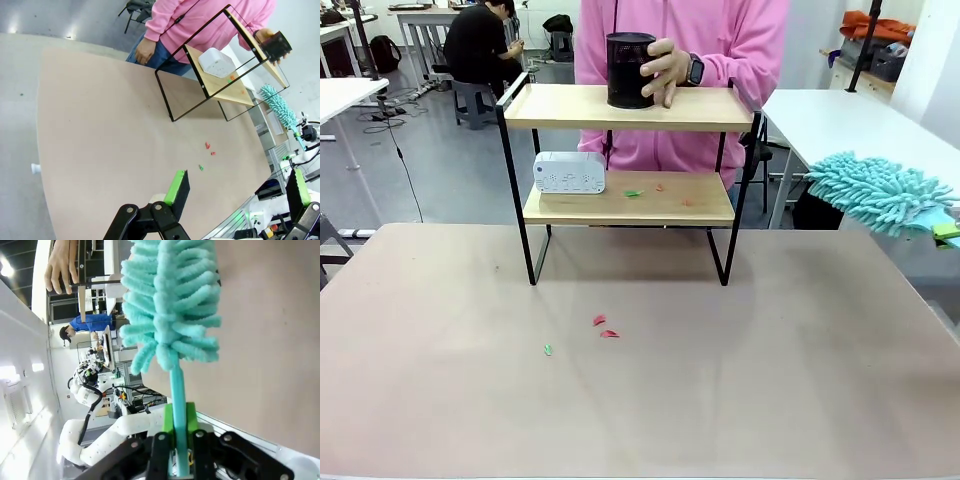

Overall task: Clean the shelf.
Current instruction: Clean the remaining tier of the Shelf with the Duster once objects are removed.

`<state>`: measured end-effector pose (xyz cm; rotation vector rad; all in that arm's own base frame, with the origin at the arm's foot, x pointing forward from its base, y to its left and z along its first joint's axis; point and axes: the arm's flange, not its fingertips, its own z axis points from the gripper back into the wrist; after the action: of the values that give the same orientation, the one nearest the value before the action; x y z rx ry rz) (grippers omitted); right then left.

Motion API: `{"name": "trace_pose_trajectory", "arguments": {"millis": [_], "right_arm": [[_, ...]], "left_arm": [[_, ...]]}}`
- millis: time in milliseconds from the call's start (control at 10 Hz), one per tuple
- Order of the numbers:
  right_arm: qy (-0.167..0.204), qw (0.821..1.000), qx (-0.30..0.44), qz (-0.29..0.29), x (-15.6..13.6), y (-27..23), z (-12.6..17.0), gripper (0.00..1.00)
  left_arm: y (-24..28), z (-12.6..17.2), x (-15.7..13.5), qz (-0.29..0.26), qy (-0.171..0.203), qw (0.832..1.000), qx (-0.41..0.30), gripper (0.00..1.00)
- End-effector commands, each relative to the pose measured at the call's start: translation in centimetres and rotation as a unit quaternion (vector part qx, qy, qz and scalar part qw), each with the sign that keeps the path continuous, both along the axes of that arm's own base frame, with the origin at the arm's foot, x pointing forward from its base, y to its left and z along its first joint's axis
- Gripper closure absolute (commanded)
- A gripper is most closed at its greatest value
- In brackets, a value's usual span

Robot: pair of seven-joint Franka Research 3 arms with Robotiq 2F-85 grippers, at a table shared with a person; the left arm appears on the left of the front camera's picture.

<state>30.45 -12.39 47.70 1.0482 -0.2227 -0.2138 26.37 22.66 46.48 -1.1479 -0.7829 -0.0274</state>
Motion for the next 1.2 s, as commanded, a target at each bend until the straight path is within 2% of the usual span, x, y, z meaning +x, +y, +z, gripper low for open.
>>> {"name": "trace_pose_trajectory", "arguments": {"millis": [0, 1100], "right_arm": [[-0.008, 1.000, -0.005, 0.010, 0.01, -0.08, 0.10, 0.88], [-0.008, 1.000, -0.005, 0.010, 0.01, -0.08, 0.10, 0.88]], "left_arm": [[-0.02, 0.11, 0.09, 0.000, -0.013, 1.000, -0.004, 0.00], [-0.02, 0.11, 0.09, 0.000, -0.013, 1.000, -0.004, 0.00]]}}
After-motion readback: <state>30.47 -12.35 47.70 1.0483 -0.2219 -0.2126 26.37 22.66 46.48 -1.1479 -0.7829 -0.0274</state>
